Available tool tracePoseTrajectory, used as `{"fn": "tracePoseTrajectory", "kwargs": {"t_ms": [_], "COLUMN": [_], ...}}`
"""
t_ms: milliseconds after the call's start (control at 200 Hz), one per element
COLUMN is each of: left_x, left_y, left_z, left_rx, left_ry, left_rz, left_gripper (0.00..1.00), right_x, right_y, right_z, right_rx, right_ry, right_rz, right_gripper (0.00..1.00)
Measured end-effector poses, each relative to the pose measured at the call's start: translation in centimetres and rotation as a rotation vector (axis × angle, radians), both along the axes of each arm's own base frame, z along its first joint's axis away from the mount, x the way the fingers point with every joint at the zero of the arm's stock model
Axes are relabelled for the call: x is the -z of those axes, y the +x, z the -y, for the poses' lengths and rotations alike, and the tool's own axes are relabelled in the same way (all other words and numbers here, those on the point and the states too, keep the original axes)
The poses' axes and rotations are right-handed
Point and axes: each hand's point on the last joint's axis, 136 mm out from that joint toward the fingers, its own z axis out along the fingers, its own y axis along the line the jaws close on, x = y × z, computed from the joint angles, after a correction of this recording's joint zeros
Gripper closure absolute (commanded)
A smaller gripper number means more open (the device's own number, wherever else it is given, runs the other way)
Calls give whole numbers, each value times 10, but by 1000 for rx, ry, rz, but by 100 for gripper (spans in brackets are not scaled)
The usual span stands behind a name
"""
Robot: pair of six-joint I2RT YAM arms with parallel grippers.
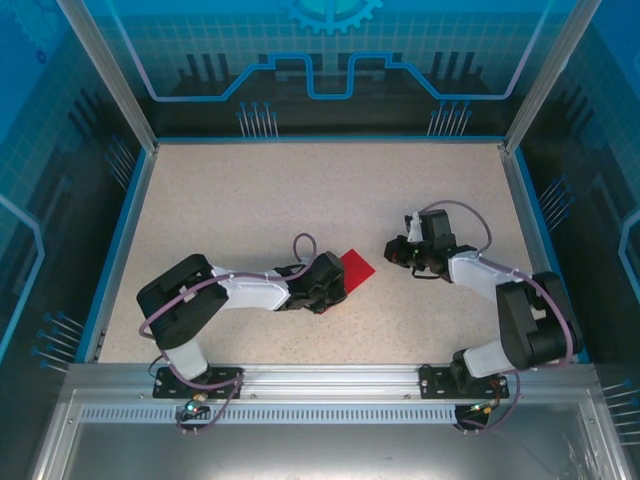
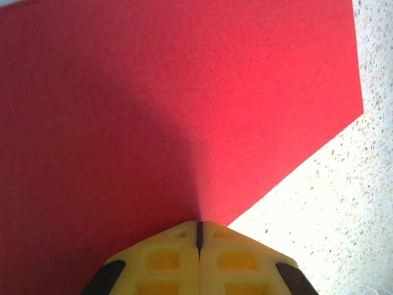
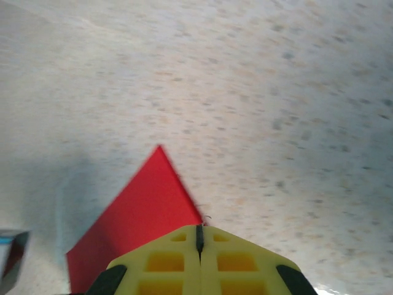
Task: Fold a paper plane with a square sheet of paper (pick it up from the middle)
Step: First fold in half a square sheet of paper at the center of the table.
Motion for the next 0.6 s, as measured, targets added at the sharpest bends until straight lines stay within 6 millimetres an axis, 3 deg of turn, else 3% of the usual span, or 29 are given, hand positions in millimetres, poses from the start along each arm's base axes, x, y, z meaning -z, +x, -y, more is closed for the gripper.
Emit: {"fn": "tracePoseTrajectory", "kwargs": {"t_ms": [95,255,475,600], "left_x": [0,-1,-2,-2], "left_y": [0,0,-2,-4], "left_z": [0,0,-1,-1], "left_rx": [6,48,190,250], "left_ry": [9,30,100,120], "left_rz": [-2,17,71,96], "left_gripper": [100,100,100,100], "right_x": [-4,18,55,57], "right_y": [-13,-44,-51,-48], "right_z": [-25,-66,-70,-73], "right_rx": [-75,-200,-207,-204], "right_ry": [32,65,49,60], "right_rz": [-9,-115,-232,-239], "right_gripper": [100,100,100,100]}}
